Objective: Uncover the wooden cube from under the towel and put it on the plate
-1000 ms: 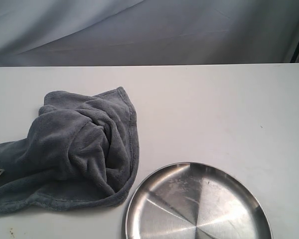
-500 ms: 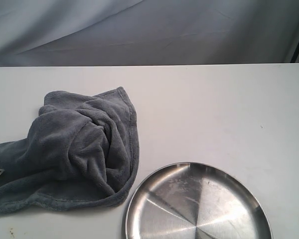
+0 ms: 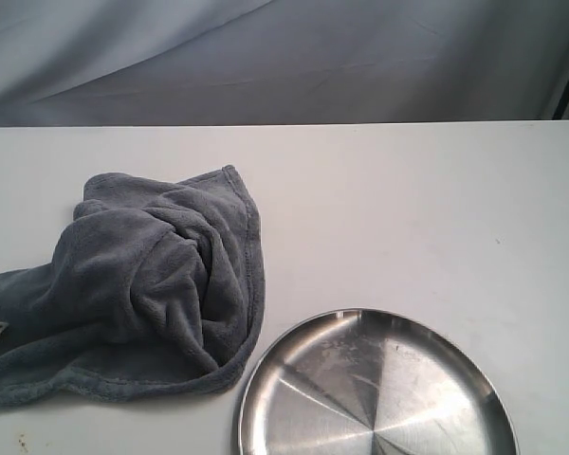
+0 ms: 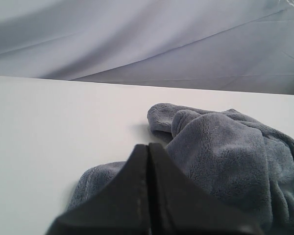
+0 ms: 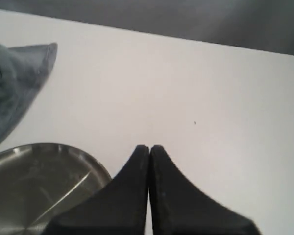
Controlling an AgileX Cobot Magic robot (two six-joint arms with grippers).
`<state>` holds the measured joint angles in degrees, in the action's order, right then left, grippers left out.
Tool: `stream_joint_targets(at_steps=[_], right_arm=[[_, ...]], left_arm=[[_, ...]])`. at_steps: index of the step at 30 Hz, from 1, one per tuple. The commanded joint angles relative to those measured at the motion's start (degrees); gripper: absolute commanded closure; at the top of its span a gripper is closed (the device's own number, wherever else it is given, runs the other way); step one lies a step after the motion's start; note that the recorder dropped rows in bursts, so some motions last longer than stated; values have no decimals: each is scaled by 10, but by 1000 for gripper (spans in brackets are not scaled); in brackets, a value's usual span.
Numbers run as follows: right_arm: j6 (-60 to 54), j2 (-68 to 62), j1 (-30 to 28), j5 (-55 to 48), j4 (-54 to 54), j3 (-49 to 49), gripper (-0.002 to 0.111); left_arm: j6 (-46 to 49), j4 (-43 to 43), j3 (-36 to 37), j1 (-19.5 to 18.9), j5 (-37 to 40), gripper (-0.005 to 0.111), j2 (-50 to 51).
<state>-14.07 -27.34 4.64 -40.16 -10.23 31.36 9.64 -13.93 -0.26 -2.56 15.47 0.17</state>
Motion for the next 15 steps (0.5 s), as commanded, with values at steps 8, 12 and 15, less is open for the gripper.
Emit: stream_joint_targets(at_steps=[8, 12, 15], right_arm=[[-98, -148, 0, -59, -115, 95, 108], [-150, -199, 0, -86, -178, 127, 108], [-186, -243, 1, -118, -219, 156, 108]], left_arm=[[-6, -3, 3, 5, -5, 107, -2], [-6, -3, 3, 5, -5, 107, -2], [-6, -3, 3, 5, -5, 107, -2]])
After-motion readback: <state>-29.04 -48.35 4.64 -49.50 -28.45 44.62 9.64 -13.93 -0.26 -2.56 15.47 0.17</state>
